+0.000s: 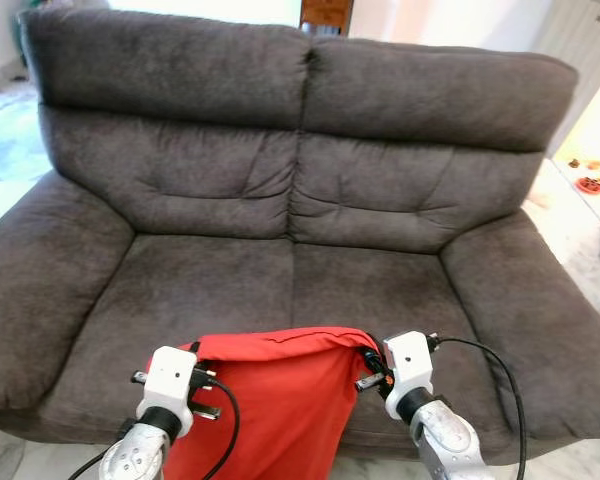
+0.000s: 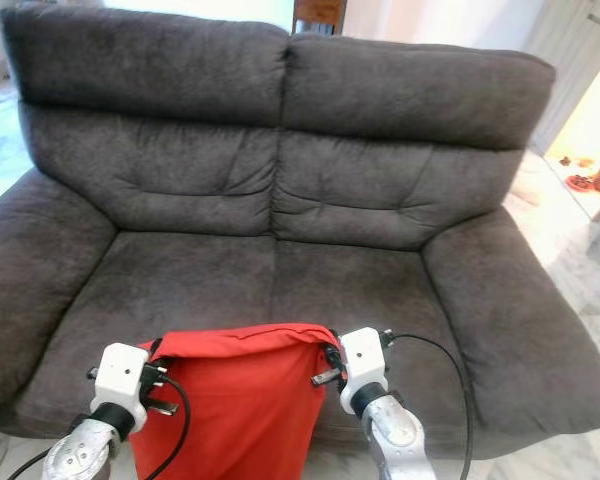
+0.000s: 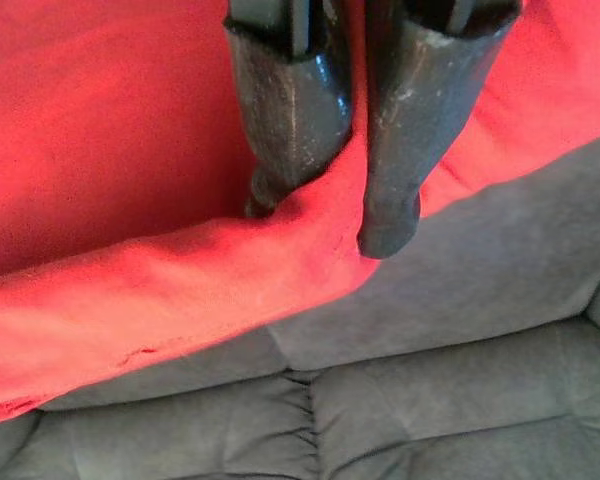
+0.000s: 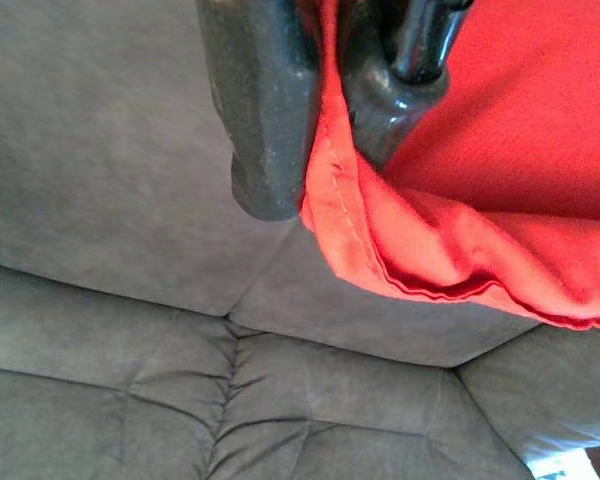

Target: Move the pillow to the sofa from floor

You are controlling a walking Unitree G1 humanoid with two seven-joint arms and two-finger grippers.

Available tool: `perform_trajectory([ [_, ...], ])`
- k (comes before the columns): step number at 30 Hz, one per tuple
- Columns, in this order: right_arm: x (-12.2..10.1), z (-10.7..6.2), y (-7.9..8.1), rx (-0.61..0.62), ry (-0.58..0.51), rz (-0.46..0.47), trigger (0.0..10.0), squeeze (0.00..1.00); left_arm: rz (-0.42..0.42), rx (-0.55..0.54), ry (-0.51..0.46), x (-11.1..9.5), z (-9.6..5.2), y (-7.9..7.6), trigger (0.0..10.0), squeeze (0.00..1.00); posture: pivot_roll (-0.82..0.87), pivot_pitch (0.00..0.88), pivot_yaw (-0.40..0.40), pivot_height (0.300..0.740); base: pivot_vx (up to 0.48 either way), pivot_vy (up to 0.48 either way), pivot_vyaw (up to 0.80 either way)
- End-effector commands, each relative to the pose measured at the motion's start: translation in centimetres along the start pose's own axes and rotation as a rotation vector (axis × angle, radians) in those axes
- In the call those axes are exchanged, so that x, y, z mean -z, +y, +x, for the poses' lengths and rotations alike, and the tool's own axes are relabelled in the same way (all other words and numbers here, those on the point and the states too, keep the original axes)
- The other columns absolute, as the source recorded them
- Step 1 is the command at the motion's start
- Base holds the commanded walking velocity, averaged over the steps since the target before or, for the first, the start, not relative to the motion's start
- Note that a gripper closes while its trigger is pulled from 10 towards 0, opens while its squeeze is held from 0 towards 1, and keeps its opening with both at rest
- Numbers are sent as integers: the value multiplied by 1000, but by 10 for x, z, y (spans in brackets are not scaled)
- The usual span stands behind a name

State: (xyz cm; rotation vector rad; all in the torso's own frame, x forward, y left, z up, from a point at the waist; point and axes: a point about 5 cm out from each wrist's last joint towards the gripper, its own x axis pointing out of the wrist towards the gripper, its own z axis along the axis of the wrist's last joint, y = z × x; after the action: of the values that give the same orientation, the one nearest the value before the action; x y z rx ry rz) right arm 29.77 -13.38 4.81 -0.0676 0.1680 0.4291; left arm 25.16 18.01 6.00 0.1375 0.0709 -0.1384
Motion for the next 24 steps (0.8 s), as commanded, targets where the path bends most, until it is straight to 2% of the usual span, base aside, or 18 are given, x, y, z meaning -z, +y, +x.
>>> perform_trajectory([
  [1, -15, -1, -10, 13, -73, -50, 10000, 0, -17, 1, -71, -13, 4, -3, 10000, 0, 153, 85, -49, 740, 0, -458, 0],
  [24, -17, -1, -15, 47, -85, -59, 10000, 0, -16, 5, -70, -14, 4, -2, 10000, 0, 147, 82, -44, 740, 0, -453, 0],
])
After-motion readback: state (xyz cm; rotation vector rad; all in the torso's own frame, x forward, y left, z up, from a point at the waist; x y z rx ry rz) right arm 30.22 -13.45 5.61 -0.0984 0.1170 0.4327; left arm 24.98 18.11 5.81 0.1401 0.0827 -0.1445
